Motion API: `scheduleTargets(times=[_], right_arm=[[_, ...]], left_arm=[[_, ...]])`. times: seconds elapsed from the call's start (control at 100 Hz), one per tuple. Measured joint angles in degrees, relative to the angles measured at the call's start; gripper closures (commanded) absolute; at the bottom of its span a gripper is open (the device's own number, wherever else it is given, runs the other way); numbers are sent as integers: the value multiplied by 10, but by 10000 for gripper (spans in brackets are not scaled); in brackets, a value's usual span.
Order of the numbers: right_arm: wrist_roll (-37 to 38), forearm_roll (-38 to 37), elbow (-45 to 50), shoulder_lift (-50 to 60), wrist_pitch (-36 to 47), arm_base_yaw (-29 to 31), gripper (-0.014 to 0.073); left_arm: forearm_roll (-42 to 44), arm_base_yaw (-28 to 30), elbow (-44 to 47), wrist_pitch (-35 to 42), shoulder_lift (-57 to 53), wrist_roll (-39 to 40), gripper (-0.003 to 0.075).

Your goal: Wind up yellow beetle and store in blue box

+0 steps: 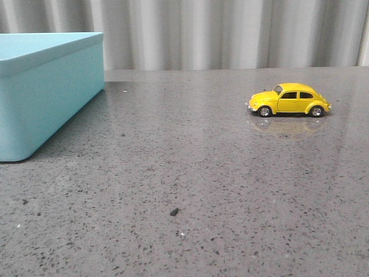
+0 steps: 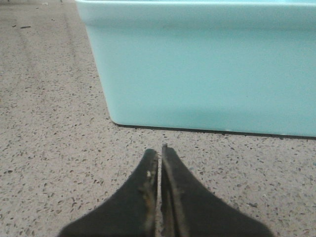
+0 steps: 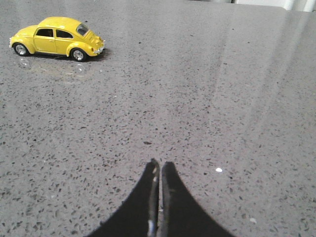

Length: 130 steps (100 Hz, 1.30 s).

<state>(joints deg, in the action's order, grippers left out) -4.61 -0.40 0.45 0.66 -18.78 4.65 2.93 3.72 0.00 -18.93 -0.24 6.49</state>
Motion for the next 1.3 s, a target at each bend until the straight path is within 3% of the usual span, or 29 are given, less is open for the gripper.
scheduleTargets(times=[0.94,1.3], right_arm=[[-2,0,0,0,0,0,655],[0,0,0,0,0,0,655]], left_arm=[[67,0,0,4,0,-11,741],[67,0,0,82,0,-11,741]])
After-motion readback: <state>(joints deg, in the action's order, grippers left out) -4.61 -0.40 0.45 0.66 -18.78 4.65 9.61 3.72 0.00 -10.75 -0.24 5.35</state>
